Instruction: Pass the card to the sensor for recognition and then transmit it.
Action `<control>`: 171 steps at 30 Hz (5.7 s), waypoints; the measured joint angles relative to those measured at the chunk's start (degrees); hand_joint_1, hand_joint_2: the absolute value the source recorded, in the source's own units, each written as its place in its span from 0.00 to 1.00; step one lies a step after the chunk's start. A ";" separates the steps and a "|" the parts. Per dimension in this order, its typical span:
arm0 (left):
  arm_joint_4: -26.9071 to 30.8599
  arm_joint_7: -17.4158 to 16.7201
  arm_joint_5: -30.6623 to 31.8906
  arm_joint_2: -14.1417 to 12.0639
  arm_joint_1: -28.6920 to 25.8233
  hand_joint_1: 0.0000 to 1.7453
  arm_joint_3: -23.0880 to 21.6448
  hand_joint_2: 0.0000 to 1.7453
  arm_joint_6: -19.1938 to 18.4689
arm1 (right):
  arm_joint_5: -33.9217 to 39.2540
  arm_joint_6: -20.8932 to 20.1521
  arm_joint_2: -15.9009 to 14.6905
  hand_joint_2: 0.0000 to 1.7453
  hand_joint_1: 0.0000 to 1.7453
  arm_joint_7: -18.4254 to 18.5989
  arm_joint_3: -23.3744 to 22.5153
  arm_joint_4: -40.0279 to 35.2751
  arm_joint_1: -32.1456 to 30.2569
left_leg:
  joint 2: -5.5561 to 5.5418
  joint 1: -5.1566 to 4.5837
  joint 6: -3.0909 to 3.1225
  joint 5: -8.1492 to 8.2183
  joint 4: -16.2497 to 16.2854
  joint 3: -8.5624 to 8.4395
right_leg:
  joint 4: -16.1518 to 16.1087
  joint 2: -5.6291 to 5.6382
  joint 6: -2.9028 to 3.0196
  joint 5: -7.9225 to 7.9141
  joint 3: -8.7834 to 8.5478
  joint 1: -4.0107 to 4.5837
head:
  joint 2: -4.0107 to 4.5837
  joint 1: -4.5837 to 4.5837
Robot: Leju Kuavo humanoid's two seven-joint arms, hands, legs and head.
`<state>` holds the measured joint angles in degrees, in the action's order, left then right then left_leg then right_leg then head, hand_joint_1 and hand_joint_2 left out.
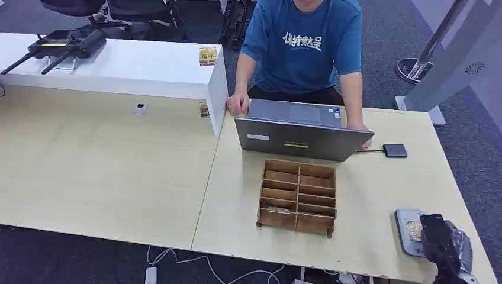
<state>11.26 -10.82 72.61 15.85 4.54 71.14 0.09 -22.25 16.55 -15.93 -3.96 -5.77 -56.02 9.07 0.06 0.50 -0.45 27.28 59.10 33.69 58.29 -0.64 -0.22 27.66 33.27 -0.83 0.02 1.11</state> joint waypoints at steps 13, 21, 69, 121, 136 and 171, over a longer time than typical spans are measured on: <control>0.00 -0.11 0.20 -0.02 0.00 0.00 0.00 0.00 -0.02 | -1.18 -0.70 0.00 1.00 1.00 1.00 0.85 0.77 0.69 | 0.02 0.00 0.00 0.00 0.00 -0.05 | 0.00 0.03 0.00 -0.01 -0.02 0.00 | 0.00 0.00; 0.00 0.70 -0.88 0.00 -0.10 0.00 0.00 0.00 -0.11 | 1.79 4.46 0.42 1.00 1.00 -3.87 1.01 -9.82 -2.95 | 0.00 0.00 0.00 0.00 0.00 -0.01 | 0.01 -0.01 0.01 0.00 0.00 -0.01 | 0.00 0.00; 0.00 -0.42 1.29 0.02 -0.10 0.00 0.33 0.00 -1.01 | -49.75 23.02 6.49 1.00 1.00 -1.20 -8.35 -39.69 -12.54 | 0.01 -0.01 0.00 0.00 0.00 0.00 | 0.00 0.01 0.00 0.01 0.03 -0.01 | 0.00 0.00; 0.00 -1.84 5.09 -0.42 0.20 0.00 -1.62 0.00 -2.99 | -55.30 16.24 6.88 1.00 1.00 14.38 20.31 -24.98 19.65 | 0.00 0.00 -0.09 -0.11 0.00 0.02 | 0.09 0.00 0.02 -0.05 0.02 0.00 | 0.00 0.00; 0.00 -2.03 5.68 -0.57 0.31 0.00 -2.71 0.00 -3.37 | -57.44 12.92 7.41 1.00 1.00 17.66 24.35 -13.75 29.02 | -0.02 0.00 -0.09 -0.11 0.00 0.02 | 0.09 -0.01 0.02 -0.05 0.02 0.00 | 0.00 0.00; 0.00 -1.36 4.31 -0.66 0.28 0.00 -2.78 0.00 -2.93 | -53.40 20.92 7.58 1.00 0.00 16.28 24.11 -16.81 21.68 | -0.03 0.00 -0.09 -0.10 0.00 0.02 | 0.06 -0.01 0.02 -0.04 0.07 0.00 | 0.00 0.00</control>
<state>11.26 -12.17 76.91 15.19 4.82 68.37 -2.84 -75.65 37.47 -8.35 12.33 18.34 -72.83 30.76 0.03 0.50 -0.54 27.17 59.10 33.71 58.34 -0.65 -0.20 27.62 33.33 -0.83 0.02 1.11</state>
